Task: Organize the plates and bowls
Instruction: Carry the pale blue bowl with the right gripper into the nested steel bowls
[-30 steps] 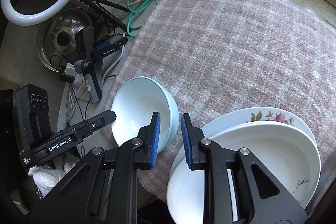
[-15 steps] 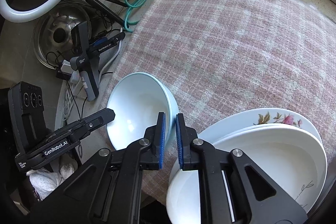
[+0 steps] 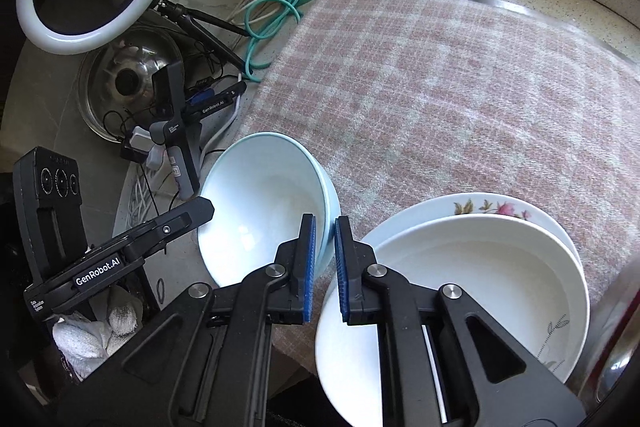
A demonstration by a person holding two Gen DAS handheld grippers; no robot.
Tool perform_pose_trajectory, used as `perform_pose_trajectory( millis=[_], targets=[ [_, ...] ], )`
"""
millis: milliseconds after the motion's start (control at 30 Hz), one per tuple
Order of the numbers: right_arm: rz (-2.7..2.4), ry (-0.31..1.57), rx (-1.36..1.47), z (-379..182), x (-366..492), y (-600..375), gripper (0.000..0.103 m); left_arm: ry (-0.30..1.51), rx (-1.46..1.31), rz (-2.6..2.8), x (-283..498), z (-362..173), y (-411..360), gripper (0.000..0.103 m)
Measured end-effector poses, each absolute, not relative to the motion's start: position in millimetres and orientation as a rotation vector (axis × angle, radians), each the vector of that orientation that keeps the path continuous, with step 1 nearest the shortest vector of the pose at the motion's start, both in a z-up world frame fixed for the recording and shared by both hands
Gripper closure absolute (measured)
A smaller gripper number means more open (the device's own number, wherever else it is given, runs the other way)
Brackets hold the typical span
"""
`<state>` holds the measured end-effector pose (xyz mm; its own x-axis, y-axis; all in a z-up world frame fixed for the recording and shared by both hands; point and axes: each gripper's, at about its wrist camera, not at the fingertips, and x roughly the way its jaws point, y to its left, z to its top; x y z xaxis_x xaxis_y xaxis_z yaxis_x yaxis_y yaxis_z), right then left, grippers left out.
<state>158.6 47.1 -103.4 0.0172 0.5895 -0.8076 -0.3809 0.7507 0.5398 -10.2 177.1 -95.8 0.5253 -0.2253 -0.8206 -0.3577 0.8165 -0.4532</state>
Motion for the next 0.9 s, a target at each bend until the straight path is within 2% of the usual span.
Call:
perform_pose_trajectory(
  millis=[433,900],
  targets=[
    [0.625,1.252,0.294,-54,155,-66,0.093,0.980,-0.539,-0.122,29,-50,93,0.092],
    [0.421,1.197,0.382,-43,140,-191,0.093,1.050,-0.457,-0.323,72,-52,-18,0.092]
  ],
)
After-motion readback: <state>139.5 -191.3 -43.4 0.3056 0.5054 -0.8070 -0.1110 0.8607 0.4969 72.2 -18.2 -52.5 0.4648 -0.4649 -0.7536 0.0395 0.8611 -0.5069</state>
